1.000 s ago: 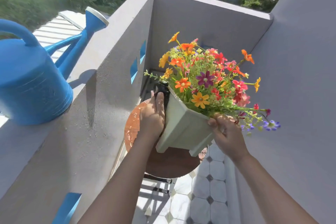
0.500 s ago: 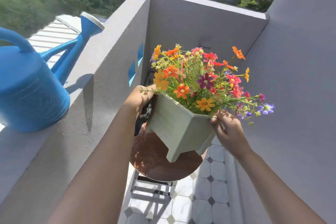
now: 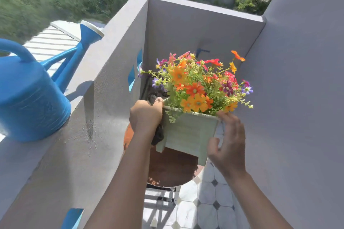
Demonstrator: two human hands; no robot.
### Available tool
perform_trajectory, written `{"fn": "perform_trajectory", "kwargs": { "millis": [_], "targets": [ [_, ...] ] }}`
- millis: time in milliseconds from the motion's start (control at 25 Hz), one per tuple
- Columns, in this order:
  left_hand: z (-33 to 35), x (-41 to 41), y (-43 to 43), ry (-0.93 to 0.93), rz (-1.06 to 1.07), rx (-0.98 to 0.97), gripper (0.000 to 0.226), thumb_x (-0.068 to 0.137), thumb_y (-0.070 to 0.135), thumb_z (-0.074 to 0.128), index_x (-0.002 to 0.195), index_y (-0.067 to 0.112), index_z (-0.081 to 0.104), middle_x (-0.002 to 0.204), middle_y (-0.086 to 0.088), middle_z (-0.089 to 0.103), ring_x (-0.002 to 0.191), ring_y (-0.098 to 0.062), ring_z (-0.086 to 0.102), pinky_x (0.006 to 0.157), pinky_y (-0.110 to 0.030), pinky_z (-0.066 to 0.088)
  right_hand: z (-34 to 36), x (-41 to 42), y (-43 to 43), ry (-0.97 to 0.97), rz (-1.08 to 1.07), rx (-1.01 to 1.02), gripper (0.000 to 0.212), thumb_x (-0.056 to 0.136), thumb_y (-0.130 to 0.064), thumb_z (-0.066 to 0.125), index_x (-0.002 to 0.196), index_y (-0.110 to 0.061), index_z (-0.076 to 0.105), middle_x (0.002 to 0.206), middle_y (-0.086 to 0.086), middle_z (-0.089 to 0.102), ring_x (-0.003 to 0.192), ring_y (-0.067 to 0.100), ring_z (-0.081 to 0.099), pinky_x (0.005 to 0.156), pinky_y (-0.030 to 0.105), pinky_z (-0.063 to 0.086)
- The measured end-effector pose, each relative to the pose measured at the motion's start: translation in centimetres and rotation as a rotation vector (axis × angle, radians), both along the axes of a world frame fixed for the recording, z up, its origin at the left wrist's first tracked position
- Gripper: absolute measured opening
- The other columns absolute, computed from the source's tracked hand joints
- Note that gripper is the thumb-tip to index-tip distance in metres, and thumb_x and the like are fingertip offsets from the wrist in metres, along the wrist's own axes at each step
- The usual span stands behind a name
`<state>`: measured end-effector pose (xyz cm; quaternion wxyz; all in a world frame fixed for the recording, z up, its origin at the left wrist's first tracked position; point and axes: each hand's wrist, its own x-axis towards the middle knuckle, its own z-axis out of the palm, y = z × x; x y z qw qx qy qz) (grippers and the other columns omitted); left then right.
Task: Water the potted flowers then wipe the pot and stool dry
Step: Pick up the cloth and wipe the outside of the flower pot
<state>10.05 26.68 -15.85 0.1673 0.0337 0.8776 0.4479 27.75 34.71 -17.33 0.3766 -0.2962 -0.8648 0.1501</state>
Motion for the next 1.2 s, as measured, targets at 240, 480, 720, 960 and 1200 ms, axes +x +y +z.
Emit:
{"fn": "perform_trajectory", "kwargs": {
  "millis": [240,480,720,960,1200],
  "targets": [
    [1.2,2.6,-0.1,0.115,0.019,-0.034,0.039,0.088,0.040,0.054,0.071,0.005,0.051,0.091,-0.017,0.060,0.093,-0.039,0.055,0.071,-0.033,0.034,0.9,-3.7,-0.7,-0.438,-0.103,0.260,0.026,0.075,-0.032,0.068,0.069,-0.007,0.068,0.064,0.012,0.068,0.065,0.030,0.063,0.063,0.032,0.051],
    [0.2,4.9,-1.8,0.211,-0.007,0.088,0.050,0.094,0.048,0.042,0.069,0.007,0.055,0.068,-0.004,0.055,0.076,-0.030,0.049,0.066,-0.033,0.032,-0.3,-3.6,0.3,-0.415,-0.070,0.155,0.026,0.078,-0.032,0.062,0.069,-0.010,0.072,0.055,0.010,0.068,0.055,0.028,0.064,0.056,0.028,0.050],
    [-1.7,6.5,-2.5,0.095,-0.204,0.548,0.045,0.089,0.057,0.032,0.085,0.023,0.060,0.076,0.006,0.061,0.074,-0.013,0.054,0.066,-0.022,0.040,-0.3,-2.0,2.2,-0.044,0.066,0.067,0.024,0.081,-0.021,0.047,0.074,-0.010,0.067,0.064,0.007,0.070,0.074,0.017,0.049,0.067,0.023,0.036],
    [-3.8,4.9,-1.1,0.221,-0.204,0.535,0.070,0.087,0.060,0.031,0.110,0.001,0.061,0.106,-0.018,0.068,0.107,-0.034,0.056,0.082,-0.033,0.040,-2.1,-0.9,2.4,0.038,0.222,-0.202,0.024,0.073,-0.014,0.040,0.089,-0.030,0.050,0.098,-0.025,0.056,0.090,-0.003,0.054,0.082,0.002,0.036],
    [-3.3,3.1,0.6,0.186,-0.177,0.338,0.045,0.099,0.038,0.037,0.060,0.016,0.044,0.060,0.001,0.051,0.072,-0.026,0.050,0.064,-0.029,0.025,-2.8,-0.6,3.1,-0.004,0.133,-0.280,0.025,0.076,-0.032,0.036,0.094,-0.025,0.053,0.087,0.005,0.069,0.089,0.017,0.056,0.083,0.021,0.043]
  ]
}}
